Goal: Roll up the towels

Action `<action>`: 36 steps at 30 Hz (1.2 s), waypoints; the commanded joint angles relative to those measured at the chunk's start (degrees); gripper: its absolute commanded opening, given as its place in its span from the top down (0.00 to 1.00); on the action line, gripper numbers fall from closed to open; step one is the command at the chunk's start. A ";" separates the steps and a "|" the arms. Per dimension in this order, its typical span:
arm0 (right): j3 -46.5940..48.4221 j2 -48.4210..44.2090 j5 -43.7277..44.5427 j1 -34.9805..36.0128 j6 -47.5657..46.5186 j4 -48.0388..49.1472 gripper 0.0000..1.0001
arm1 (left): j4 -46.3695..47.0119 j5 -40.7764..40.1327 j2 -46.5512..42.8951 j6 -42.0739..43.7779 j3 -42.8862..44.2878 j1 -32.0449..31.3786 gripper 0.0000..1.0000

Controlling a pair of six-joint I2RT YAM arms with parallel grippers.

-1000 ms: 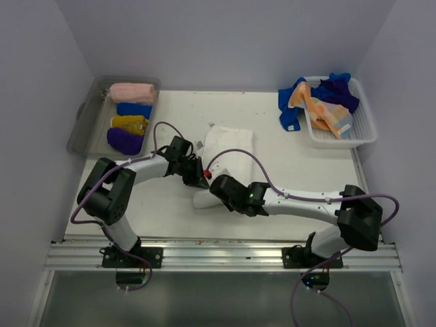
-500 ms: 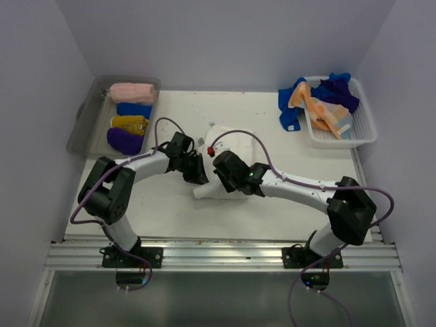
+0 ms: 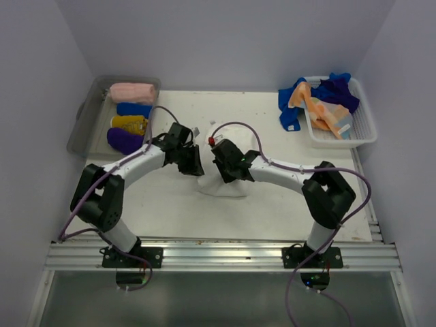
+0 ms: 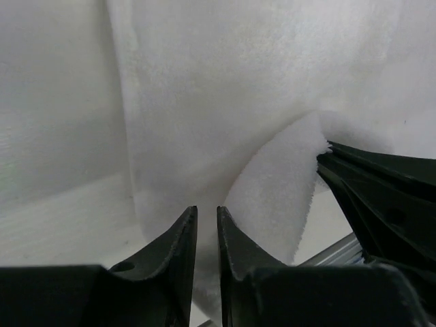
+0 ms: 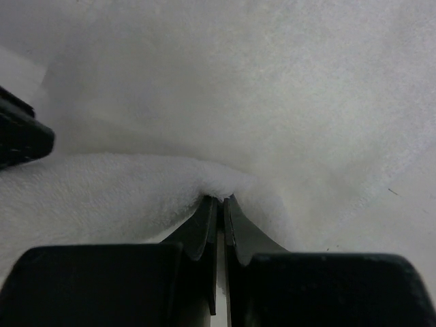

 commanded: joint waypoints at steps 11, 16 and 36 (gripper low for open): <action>2.90 4.49 -4.79 -4.67 2.55 -0.02 1.00 | -2.42 -7.04 -16.16 -2.83 -0.18 0.03 0.87; 3.87 5.99 -5.76 -5.03 3.08 -0.55 1.00 | 6.62 5.36 -17.57 -1.24 -6.16 -0.68 0.90; 0.62 0.64 -3.13 -6.26 5.01 -2.04 1.00 | 6.81 -1.56 1.59 4.65 3.05 -1.20 0.94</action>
